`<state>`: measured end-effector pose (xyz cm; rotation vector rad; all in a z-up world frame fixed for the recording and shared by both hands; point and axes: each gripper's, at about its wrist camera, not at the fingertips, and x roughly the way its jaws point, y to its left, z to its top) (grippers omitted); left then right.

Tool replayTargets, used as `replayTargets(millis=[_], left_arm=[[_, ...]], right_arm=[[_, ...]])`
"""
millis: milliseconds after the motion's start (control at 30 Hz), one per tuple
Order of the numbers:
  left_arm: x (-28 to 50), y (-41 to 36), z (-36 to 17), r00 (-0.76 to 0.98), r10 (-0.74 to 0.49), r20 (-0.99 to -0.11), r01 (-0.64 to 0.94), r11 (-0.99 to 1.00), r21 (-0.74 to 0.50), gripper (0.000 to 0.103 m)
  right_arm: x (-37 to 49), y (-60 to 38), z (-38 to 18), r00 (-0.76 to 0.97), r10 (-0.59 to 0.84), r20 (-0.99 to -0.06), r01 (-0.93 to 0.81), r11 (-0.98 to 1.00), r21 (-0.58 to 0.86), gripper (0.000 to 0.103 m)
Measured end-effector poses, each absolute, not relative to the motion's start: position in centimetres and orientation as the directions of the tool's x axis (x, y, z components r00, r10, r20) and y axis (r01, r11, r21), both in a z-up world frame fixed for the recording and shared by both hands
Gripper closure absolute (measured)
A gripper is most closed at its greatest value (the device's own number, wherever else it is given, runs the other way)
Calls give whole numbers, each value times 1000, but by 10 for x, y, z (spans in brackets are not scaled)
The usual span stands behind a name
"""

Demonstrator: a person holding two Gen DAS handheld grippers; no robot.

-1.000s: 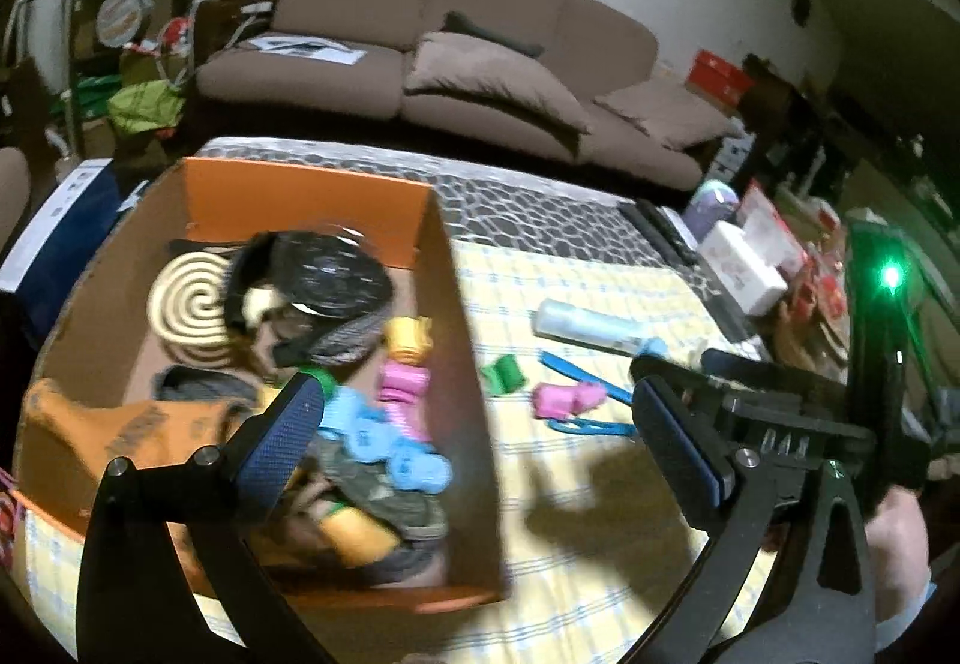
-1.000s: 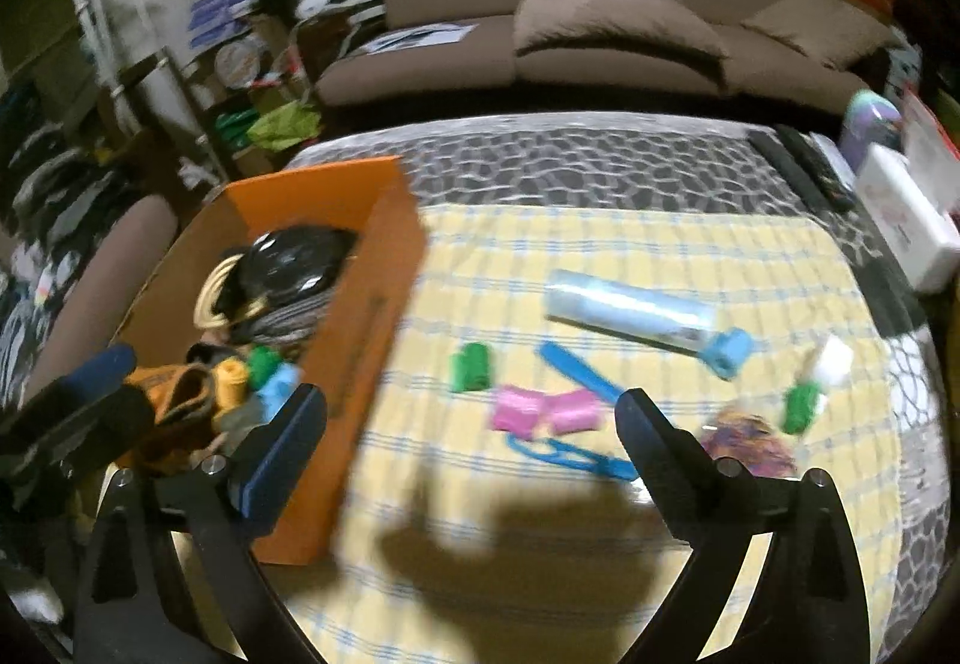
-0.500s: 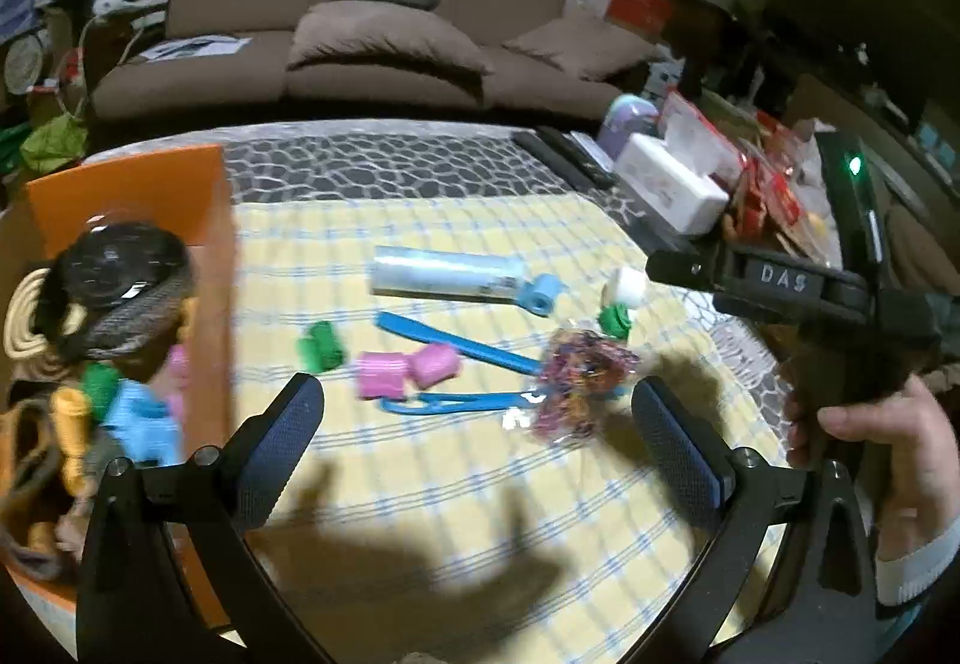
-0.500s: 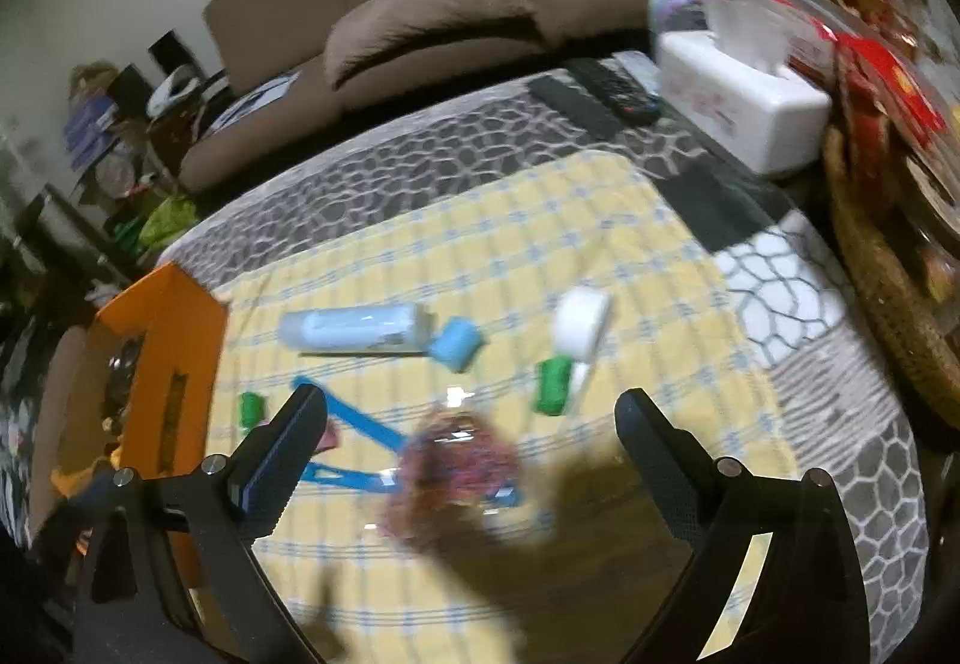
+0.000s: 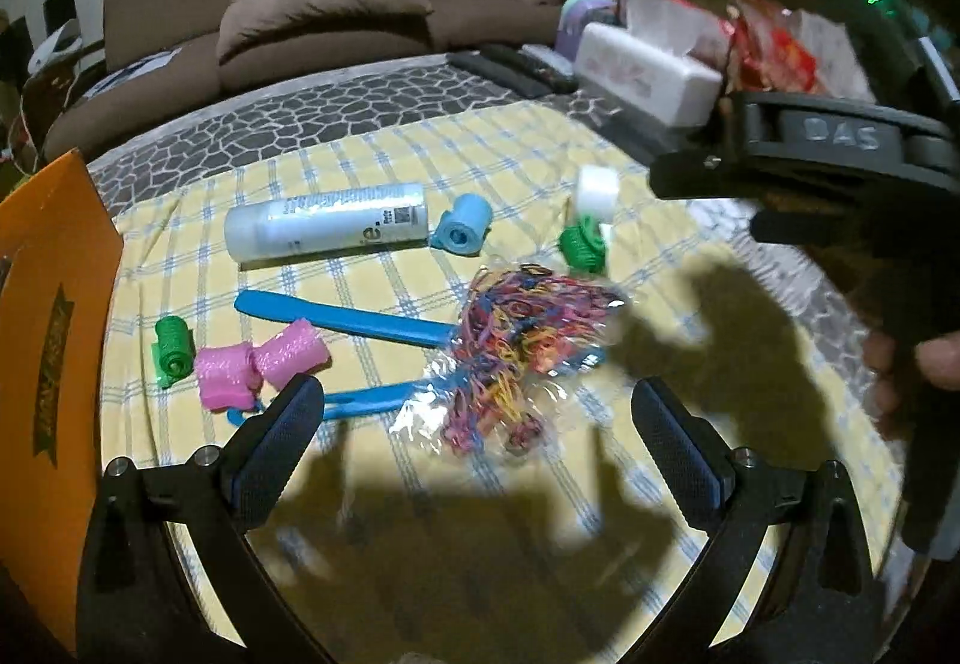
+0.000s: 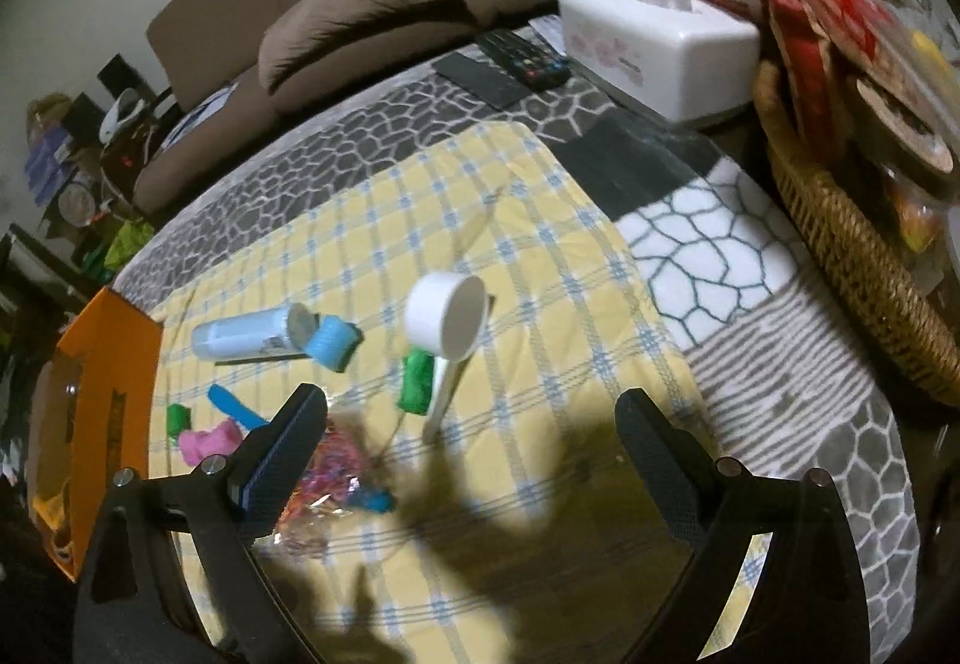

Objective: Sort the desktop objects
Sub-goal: 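Grasp the white measuring scoop with the right tool while the left grasps the rubber-band bag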

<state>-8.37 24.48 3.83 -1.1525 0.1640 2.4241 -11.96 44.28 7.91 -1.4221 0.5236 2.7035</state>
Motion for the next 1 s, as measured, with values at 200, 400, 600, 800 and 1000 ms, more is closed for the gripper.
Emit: replayTargets(millis=[200,400,600,800,1000], left_arm=[[-98,247,24,-539,313,-782,-423,-903,-70,3],[-104,247,15,-512,310,-801,-424,-902,-78,30],[-105,243,15,-512,323,-796,-419,-903,-96,56],[-105,239,17,-511,340,-790,-413,-903,-122,65],[-101,234,20,-503,349,-791,-408,-902,-139,69]], right_arm=[[-125,446,67,-560,-119,-820,-200,-941,273,5],[-133,446,58,-555,-115,-824,-204,-941,269,5],[-143,440,56,-572,-117,-812,-188,-944,269,16],[-155,433,52,-582,-127,-803,-178,-944,278,23],[-171,427,56,-621,-112,-775,-185,-941,284,29]])
